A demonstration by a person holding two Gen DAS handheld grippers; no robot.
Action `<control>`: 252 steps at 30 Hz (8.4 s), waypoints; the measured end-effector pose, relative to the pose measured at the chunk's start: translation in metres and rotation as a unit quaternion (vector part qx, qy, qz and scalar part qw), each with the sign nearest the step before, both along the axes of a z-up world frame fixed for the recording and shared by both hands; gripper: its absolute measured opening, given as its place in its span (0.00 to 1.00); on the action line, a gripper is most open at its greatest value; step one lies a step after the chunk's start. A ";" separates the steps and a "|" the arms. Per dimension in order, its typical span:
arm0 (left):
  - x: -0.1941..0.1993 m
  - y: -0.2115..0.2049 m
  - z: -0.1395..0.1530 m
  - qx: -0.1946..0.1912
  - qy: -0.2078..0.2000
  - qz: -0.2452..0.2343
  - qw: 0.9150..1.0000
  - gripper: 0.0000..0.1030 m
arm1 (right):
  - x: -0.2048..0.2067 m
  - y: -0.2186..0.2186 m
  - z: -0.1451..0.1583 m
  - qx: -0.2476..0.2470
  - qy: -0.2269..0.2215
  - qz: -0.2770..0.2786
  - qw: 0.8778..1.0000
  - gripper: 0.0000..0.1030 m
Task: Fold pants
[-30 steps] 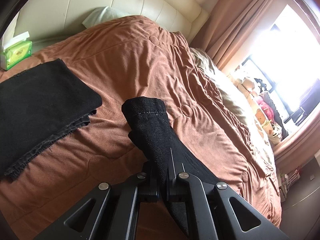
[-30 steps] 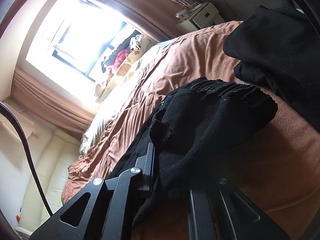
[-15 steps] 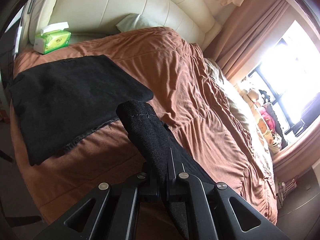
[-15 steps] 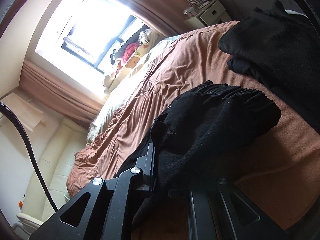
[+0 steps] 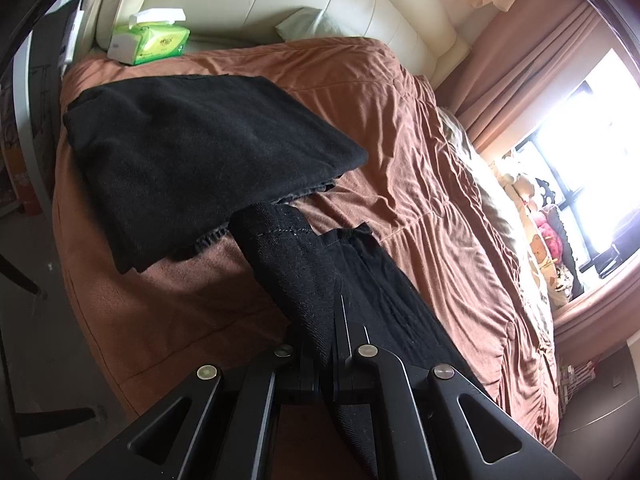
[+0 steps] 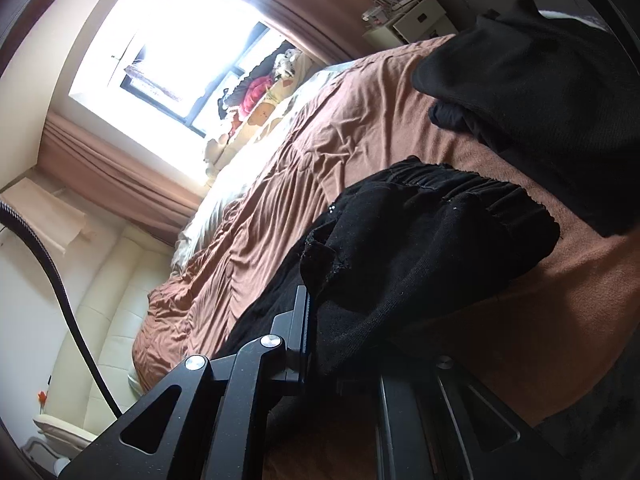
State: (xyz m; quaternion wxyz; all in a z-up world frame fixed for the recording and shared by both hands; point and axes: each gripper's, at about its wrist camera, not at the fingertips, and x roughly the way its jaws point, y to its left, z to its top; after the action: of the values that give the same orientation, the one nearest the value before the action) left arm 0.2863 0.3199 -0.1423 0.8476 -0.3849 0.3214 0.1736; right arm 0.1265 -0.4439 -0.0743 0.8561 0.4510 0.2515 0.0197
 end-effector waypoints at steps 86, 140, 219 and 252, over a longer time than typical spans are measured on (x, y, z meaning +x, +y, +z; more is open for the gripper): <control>-0.051 -0.050 0.014 0.054 0.067 -0.025 0.996 1.00 | 0.044 0.085 0.030 -0.243 0.000 0.058 0.968 1.00; 0.178 -0.071 -0.009 0.059 0.135 -0.055 0.988 0.65 | 0.341 0.291 0.010 -0.411 -0.002 0.427 0.806 0.64; 0.162 -0.073 0.015 0.104 0.141 -0.088 0.981 0.55 | 0.355 0.263 0.017 -0.340 0.093 0.333 0.874 0.08; -0.021 -0.062 0.001 0.069 0.123 -0.081 0.987 0.71 | 0.212 0.114 0.010 -0.330 0.211 0.127 0.911 0.73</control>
State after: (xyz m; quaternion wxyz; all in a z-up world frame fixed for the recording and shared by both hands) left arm 0.2649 0.2575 -0.1410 0.8373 -0.2737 0.4409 0.1721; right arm 0.3380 -0.3301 -0.0646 0.8734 0.1011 0.4736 -0.0517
